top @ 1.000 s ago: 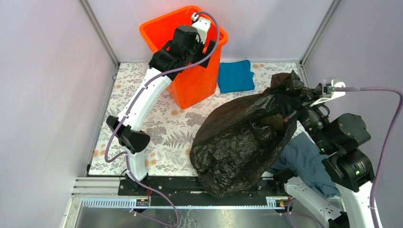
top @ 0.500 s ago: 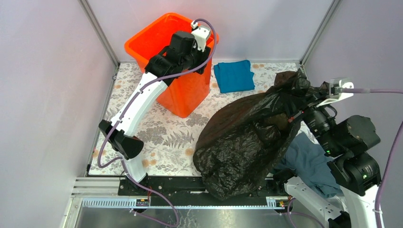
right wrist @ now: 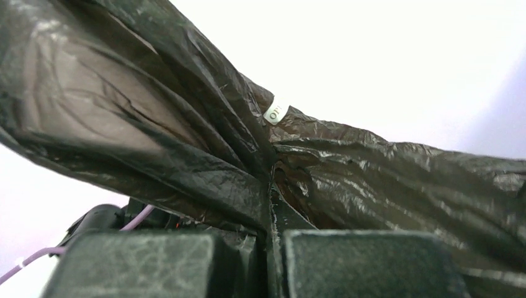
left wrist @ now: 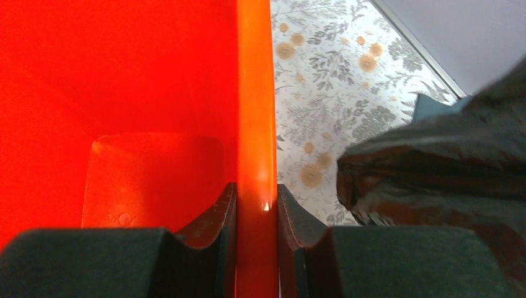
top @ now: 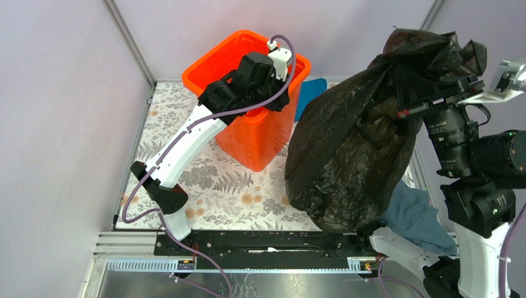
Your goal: Put the trash bags into the trash bin
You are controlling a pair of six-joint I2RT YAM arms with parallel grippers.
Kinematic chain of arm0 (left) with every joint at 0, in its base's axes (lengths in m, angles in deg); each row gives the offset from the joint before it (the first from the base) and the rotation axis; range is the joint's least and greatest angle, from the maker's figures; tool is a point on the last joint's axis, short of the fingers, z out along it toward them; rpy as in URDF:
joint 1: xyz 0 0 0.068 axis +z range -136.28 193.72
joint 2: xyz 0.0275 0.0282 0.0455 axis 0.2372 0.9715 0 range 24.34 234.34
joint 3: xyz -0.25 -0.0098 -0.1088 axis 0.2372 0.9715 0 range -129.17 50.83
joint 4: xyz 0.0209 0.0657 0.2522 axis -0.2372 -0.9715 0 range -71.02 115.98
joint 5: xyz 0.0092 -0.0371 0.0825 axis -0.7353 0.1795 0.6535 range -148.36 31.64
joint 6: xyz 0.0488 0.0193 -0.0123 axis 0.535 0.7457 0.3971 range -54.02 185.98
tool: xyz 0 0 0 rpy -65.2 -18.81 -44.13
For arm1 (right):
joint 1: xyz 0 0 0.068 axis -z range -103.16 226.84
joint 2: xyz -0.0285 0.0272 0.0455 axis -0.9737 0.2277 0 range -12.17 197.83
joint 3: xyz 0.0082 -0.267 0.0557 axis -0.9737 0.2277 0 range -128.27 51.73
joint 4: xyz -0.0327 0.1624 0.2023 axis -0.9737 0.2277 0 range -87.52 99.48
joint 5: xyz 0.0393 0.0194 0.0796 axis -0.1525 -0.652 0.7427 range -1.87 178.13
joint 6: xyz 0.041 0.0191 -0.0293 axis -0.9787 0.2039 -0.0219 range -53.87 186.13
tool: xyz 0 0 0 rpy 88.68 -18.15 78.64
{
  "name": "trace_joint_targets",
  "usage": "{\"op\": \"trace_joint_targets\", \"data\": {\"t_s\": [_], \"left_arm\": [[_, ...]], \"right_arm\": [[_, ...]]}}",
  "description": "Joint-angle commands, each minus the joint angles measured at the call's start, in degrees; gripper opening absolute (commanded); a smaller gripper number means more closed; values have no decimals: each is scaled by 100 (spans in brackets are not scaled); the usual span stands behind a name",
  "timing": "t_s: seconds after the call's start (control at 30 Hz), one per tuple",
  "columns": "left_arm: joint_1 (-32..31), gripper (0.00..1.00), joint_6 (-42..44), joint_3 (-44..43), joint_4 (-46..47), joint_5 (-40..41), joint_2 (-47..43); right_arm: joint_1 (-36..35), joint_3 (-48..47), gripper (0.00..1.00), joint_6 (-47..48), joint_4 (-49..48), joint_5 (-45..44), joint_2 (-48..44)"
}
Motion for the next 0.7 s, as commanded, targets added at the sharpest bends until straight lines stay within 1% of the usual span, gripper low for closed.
{"op": "trace_joint_targets", "data": {"t_s": [0.0,0.07,0.1,0.13,0.2,0.3,0.33,0.43,0.53,0.6,0.67], "left_arm": [[-180,19,-806,-292,275,-510,-497],[-181,23,-869,-325,273,-585,-635],[-181,27,-911,-374,301,-714,-722],[-181,35,-972,-409,332,-864,-774],[-180,64,-1073,-471,412,-1105,-880],[-181,91,-1112,-457,492,-1187,-1091],[-176,97,-1112,-418,524,-1219,-1190],[-184,99,-1254,-50,918,-1707,-1587],[-282,99,-1608,813,1925,-2625,-2200],[-663,99,-1816,1801,2713,-2851,-2702],[-1273,99,-1801,2580,3284,-2620,-3011]], "right_arm": [[-33,-302,0,285,-499,-215,318],[-32,-378,0,383,-534,-295,318],[-33,-401,0,431,-574,-362,299],[-31,-405,0,473,-621,-440,279],[-36,-405,0,526,-705,-528,235],[-33,-401,0,497,-762,-678,194],[-30,-411,0,451,-761,-734,199],[-29,-435,0,336,-772,-838,186],[-29,-441,0,241,-852,-938,154],[-33,-415,0,204,-961,-1007,109],[-29,-418,0,198,-1069,-1032,80]]}}
